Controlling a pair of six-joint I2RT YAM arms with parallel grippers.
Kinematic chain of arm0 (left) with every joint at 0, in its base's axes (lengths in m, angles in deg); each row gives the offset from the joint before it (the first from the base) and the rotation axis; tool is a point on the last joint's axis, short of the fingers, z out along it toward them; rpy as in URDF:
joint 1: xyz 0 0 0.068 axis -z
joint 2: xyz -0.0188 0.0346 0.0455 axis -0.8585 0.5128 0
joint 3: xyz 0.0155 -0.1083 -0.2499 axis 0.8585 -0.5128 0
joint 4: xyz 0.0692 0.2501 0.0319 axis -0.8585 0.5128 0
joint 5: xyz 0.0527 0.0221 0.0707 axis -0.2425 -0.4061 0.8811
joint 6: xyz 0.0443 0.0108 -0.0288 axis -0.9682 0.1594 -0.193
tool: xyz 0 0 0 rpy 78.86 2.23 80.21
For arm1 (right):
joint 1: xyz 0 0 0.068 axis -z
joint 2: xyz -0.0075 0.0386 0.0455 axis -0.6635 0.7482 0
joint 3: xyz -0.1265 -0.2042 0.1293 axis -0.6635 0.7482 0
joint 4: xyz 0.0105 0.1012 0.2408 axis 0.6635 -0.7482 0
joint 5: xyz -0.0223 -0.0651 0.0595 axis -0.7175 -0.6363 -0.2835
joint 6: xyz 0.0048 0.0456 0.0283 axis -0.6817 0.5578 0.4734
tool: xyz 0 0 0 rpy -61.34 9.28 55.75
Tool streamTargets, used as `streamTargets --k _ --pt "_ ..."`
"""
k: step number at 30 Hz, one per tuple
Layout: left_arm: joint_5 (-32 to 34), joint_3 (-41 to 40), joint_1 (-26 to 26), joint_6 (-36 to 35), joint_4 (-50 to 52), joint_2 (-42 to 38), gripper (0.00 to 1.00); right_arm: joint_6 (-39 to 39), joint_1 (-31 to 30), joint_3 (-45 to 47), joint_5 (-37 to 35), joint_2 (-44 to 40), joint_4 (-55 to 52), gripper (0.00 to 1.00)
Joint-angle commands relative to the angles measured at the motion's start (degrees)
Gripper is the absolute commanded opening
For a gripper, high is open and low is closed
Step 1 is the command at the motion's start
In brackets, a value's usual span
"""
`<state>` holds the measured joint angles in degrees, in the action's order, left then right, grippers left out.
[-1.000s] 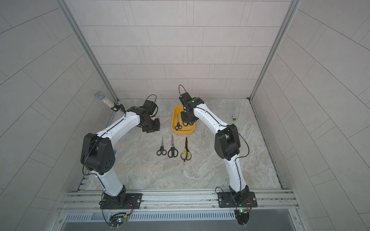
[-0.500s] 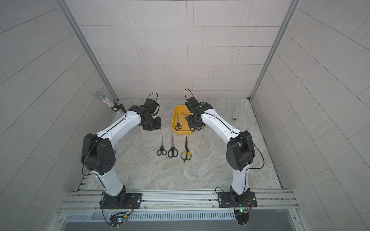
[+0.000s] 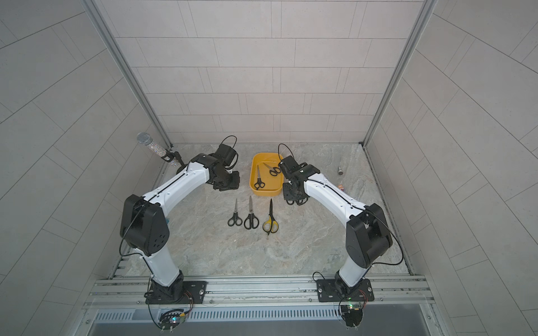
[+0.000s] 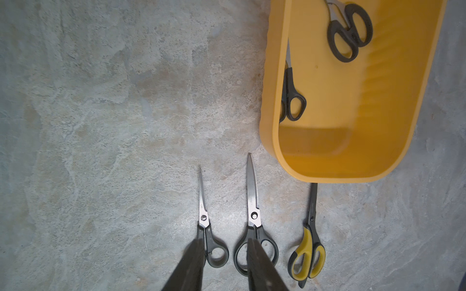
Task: Take the scissors out of the storage box
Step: Place the scissors at the center of the board.
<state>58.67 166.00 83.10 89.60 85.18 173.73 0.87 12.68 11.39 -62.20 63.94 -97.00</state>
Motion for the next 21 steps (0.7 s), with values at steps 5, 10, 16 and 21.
streamTargets --k 5,10,16,21 --pt "2.52 -1.65 0.61 -1.26 1.84 -2.68 0.35 2.84 -0.96 6.68 -0.04 -2.57 3.83 0.00" --pt "3.16 -2.42 0.94 -1.10 1.92 -3.29 0.35 3.86 -2.22 8.58 -0.32 -2.66 4.71 0.00" --pt "3.30 -3.13 1.19 -0.81 1.90 -3.56 0.35 5.03 -3.74 9.97 0.95 -2.08 5.97 0.00" --pt "3.39 -2.65 1.23 -1.00 2.17 -3.34 0.35 5.95 -5.43 12.47 1.55 0.03 7.75 0.00"
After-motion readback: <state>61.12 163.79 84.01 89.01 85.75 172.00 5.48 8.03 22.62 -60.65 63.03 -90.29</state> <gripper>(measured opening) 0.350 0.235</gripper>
